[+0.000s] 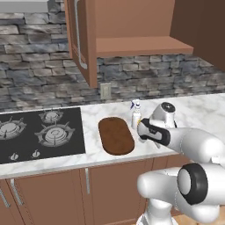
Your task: Grab the spray bottle from the cabinet, then place it next to the cutting board for sanitizing. Then grab the dish brush from the countertop next to the sink and place it next to the cutting board.
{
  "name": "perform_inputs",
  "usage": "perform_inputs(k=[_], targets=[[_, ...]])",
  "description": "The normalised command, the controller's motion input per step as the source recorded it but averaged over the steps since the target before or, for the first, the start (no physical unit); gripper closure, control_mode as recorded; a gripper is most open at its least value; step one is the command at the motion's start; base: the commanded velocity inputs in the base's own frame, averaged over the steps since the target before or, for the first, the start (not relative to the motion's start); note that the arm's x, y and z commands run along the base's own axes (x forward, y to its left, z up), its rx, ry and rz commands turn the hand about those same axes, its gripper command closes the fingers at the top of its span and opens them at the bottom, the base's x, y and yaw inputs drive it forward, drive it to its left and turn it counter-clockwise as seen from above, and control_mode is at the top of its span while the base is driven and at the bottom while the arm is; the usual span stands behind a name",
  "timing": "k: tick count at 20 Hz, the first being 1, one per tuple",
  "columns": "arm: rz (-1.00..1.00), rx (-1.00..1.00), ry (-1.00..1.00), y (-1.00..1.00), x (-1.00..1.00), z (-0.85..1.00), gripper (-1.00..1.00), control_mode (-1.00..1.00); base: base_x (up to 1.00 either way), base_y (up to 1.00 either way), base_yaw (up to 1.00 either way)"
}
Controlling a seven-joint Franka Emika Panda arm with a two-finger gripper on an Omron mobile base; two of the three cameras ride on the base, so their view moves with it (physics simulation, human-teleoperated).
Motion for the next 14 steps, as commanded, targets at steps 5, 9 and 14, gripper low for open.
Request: perform_inputs(k=[5,9,14], targets=[[0.10,-0.03,-0.03,-0.16,0.00,-0.01,1.00,-1.00,0.00,0.00,0.00],[0.27,-0.23,-0.14,-0.16,-0.01,-0.04,1.00,-1.00,0.00,0.00,0.00],[0.24,-0.37,-0.08,-0.04,-0.07,-0.07,1.00,-1.00,0.00,0.00,0.00]])
